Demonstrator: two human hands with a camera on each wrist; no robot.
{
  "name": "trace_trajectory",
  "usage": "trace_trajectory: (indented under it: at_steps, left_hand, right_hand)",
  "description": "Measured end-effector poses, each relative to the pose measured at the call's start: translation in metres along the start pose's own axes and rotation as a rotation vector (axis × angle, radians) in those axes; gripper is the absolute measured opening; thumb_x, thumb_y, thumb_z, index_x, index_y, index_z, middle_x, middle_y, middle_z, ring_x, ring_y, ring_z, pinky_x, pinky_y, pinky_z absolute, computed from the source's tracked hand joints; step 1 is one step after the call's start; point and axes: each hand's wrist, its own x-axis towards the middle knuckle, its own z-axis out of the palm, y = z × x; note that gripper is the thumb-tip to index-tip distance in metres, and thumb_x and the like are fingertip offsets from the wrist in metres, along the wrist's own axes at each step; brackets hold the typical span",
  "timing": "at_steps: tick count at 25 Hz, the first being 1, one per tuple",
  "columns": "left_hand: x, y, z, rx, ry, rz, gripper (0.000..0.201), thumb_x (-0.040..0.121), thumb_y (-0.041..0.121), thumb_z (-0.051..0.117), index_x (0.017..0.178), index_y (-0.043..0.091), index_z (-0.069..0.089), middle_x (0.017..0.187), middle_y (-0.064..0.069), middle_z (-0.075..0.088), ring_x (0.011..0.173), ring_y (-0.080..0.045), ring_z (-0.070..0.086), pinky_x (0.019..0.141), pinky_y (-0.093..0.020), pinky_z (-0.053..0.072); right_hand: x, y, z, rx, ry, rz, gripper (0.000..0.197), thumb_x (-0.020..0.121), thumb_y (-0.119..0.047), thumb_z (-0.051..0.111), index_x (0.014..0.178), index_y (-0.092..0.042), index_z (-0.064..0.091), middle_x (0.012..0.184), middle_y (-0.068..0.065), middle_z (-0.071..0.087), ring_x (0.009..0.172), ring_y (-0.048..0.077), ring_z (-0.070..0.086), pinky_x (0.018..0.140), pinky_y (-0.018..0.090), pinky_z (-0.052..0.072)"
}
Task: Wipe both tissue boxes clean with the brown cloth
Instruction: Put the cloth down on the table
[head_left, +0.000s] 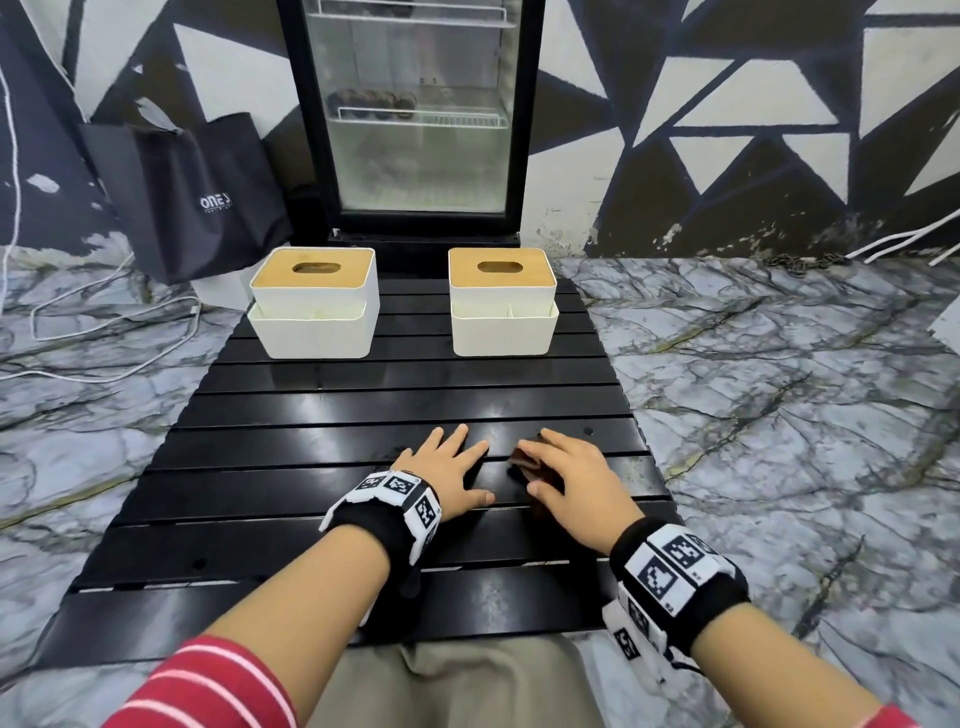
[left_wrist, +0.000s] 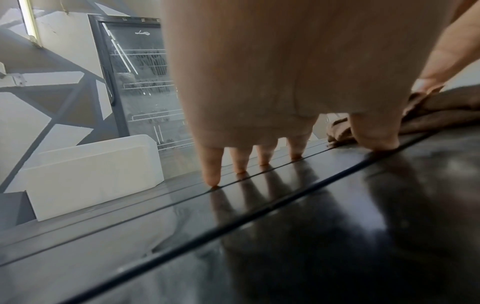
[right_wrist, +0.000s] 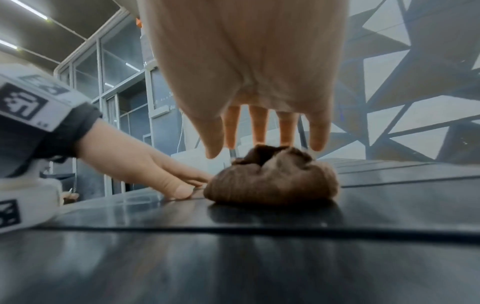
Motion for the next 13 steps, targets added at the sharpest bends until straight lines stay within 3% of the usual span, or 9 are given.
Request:
trace_trajectory:
  at_steps: [2, 5, 8, 13]
  left_hand:
    - [0.000, 0.001, 0.000, 0.002, 0.004, 0.000, 0.073, 0.090, 0.061, 0.040, 0.149, 0.038, 0.003, 0.159, 0.005, -0.009, 0.146, -0.022, -0.007, 0.116, -0.049, 0.013]
    - [0.001, 0.001, 0.001, -0.001, 0.002, -0.003, 0.073, 0.089, 0.061, 0.040, 0.149, 0.038, 0.003, 0.159, 0.006, -0.010, 0.146, -0.022, -0.006, 0.116, -0.050, 0.013]
    - [0.002, 0.000, 0.001, 0.010, -0.002, -0.003, 0.074, 0.089, 0.061, 0.040, 0.148, 0.038, 0.002, 0.159, 0.006, -0.010, 0.146, -0.022, -0.006, 0.116, -0.050, 0.013]
    - [0.004, 0.000, 0.003, 0.010, -0.003, 0.000, 0.074, 0.089, 0.063, 0.039, 0.148, 0.039, 0.001, 0.159, 0.006, -0.010, 0.146, -0.022, -0.006, 0.116, -0.049, 0.014]
  right_hand:
    - [0.000, 0.000, 0.009, -0.099, -0.163, 0.014, 0.051, 0.091, -0.025, 0.052, 0.138, -0.034, 0.035, 0.153, -0.006, 0.019, 0.139, 0.024, 0.014, 0.115, 0.040, 0.017]
    - [0.013, -0.002, 0.009, -0.222, -0.252, -0.061, 0.052, 0.093, -0.016, 0.046, 0.142, -0.024, 0.028, 0.155, 0.000, 0.008, 0.139, 0.027, 0.013, 0.113, 0.031, 0.009]
    - [0.029, -0.001, 0.008, -0.358, -0.337, -0.082, 0.056, 0.093, -0.010, 0.044, 0.144, -0.017, 0.021, 0.156, 0.006, 0.001, 0.137, 0.032, 0.019, 0.112, 0.031, 0.013]
    - [0.051, 0.008, 0.008, -0.355, -0.391, -0.012, 0.064, 0.088, -0.001, 0.046, 0.144, -0.015, 0.018, 0.155, 0.009, -0.002, 0.135, 0.035, 0.024, 0.111, 0.037, 0.025]
